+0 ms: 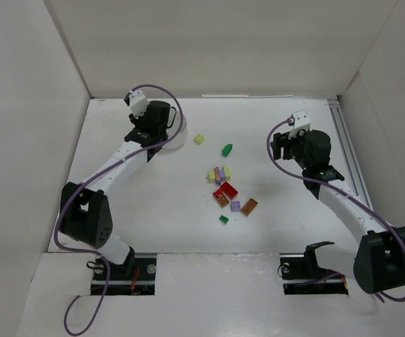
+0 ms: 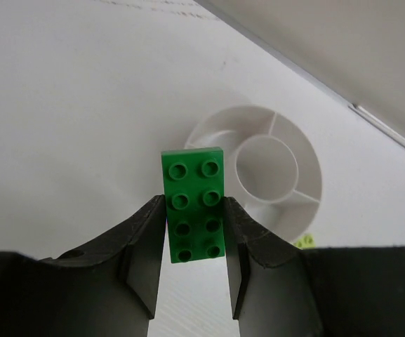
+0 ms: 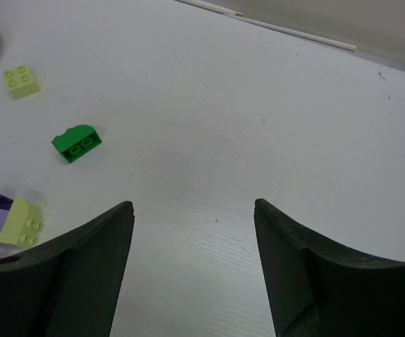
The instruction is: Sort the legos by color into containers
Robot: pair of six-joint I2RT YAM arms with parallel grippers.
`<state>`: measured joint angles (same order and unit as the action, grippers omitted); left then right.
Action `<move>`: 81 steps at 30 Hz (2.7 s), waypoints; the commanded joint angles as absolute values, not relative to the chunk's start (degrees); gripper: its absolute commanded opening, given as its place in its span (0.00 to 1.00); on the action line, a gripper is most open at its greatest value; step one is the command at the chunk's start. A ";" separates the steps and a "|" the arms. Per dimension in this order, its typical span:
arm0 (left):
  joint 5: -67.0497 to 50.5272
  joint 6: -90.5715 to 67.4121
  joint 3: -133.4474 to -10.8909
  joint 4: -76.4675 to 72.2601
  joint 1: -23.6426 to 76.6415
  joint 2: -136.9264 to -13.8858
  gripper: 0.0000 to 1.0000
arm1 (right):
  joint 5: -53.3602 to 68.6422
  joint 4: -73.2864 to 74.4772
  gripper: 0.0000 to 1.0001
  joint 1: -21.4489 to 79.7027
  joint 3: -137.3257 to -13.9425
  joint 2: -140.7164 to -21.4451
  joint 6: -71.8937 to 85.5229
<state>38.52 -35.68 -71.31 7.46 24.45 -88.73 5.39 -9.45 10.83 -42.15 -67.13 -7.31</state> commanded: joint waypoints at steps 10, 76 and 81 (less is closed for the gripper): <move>33.05 -31.55 -72.69 -3.08 18.28 -92.63 0.23 | 4.39 -11.51 0.76 10.37 -42.19 -66.53 -8.96; -7.73 -15.91 -47.73 -4.58 52.10 -83.22 0.89 | -0.70 -2.55 1.00 14.24 -42.10 -66.53 -7.91; -1.15 -17.05 -49.83 -0.53 61.68 -89.90 0.77 | -1.23 -1.23 1.00 12.83 -41.57 -66.01 -6.68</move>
<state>-4.05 -17.91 -48.31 -3.95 58.74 -87.44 0.40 -2.09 13.72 -42.15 -67.22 -8.03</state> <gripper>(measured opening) 0.780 0.995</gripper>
